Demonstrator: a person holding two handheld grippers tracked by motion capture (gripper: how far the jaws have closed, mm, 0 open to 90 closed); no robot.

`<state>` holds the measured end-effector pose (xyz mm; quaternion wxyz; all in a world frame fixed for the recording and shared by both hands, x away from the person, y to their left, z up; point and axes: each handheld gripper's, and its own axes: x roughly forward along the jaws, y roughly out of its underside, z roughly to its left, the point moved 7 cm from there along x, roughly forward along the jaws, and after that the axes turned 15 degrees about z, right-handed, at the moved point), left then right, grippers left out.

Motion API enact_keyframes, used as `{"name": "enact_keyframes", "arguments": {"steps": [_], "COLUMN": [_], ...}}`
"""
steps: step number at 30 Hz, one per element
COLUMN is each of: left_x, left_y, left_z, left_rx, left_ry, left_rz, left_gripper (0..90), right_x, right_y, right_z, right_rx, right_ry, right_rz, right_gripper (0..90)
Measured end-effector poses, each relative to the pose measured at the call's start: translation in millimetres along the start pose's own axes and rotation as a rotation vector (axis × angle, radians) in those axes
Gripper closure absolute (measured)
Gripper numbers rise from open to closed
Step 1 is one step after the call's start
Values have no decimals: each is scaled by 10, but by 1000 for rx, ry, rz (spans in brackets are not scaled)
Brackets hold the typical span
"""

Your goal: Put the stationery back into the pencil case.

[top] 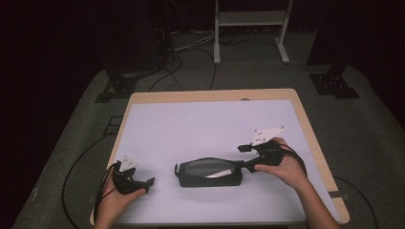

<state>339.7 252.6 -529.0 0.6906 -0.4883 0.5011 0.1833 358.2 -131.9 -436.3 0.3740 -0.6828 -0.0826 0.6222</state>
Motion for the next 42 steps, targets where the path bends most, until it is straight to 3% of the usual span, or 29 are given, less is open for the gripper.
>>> {"name": "enact_keyframes", "arguments": {"steps": [11, 14, 24, 32, 42], "left_x": [0, -1, -1, 0, -2], "left_y": [1, 1, 1, 0, 0], "left_z": [0, -1, -1, -2, -3], "left_rx": [0, 0, 1, 0, 2], "left_ry": [-1, -1, -1, -1, -3], "left_rz": [-1, -1, -1, -2, -4], "left_gripper": [0, 0, 0, 0, 0], "right_x": [-157, -194, -245, -232, -124], "right_y": [467, 614, 1104, 1406, 1555], "right_z": [-203, -244, -309, -331, -334], "right_rx": [115, 159, 286, 335, 342], "right_ry": [111, 157, 230, 266, 288], "right_rz": [22, 33, 44, 79, 141], "right_gripper": [239, 226, 201, 190, 173]}}
